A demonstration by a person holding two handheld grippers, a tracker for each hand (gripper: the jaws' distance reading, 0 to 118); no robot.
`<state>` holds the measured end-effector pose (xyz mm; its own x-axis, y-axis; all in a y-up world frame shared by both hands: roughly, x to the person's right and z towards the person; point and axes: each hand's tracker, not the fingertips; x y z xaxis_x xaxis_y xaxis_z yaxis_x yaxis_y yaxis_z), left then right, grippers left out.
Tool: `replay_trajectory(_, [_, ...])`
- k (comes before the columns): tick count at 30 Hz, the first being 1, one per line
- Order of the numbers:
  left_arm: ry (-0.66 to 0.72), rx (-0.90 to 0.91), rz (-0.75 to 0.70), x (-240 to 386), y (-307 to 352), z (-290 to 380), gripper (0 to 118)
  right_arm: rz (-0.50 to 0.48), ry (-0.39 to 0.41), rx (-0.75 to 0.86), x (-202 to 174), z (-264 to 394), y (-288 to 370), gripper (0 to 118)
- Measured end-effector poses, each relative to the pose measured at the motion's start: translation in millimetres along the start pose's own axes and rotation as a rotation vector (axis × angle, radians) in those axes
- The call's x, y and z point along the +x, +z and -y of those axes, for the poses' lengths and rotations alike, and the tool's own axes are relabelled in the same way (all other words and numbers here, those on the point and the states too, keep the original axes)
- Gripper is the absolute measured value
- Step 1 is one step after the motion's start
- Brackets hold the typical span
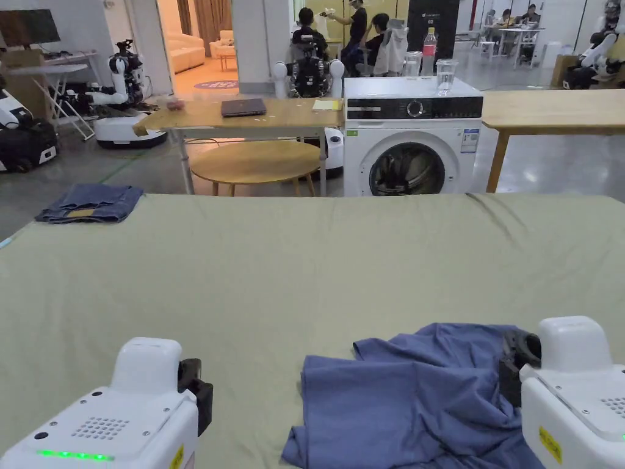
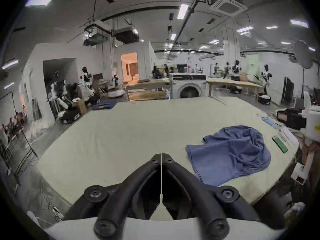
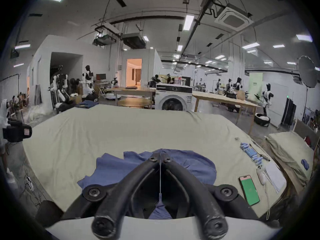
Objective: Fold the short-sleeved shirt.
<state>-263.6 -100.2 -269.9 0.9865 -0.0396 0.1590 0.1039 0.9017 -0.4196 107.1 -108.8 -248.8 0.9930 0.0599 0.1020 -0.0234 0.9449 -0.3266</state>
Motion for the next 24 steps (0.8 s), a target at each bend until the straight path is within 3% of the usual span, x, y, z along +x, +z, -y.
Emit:
replay_trajectory(4, [0.002, -0.104, 0.044, 12, -42, -6, 0, 0.017, -0.011, -0.008, 12, 0, 0, 0])
replay_trajectory(11, [0.017, -0.458, 0.169, 49, -178, -31, 0, 0.085, -0.05, -0.06, 51, 12, -25, 0])
replay_trajectory(18, [-0.02, -0.488, 0.127, 92, -296, -55, 2, 0.156, -0.106, -0.12, 98, 37, -71, 0])
replay_trajectory(19, [-0.032, -0.495, 0.126, 96, -308, -54, 27, 0.166, -0.114, -0.128, 104, 40, -76, 0])
replay_trajectory(20, [-0.051, -0.521, 0.143, 100, -320, -53, 78, 0.177, -0.122, -0.138, 110, 44, -83, 0])
replay_trajectory(21, [-0.06, -0.548, 0.168, 105, -330, -50, 109, 0.197, -0.131, -0.146, 116, 48, -89, 0])
replay_trajectory(22, [-0.061, -0.567, 0.173, 108, -339, -47, 114, 0.211, -0.141, -0.153, 121, 51, -94, 0])
replay_trajectory(24, [-0.055, -0.58, 0.136, 118, -347, -39, 110, 0.213, -0.167, -0.166, 133, 58, -102, 0])
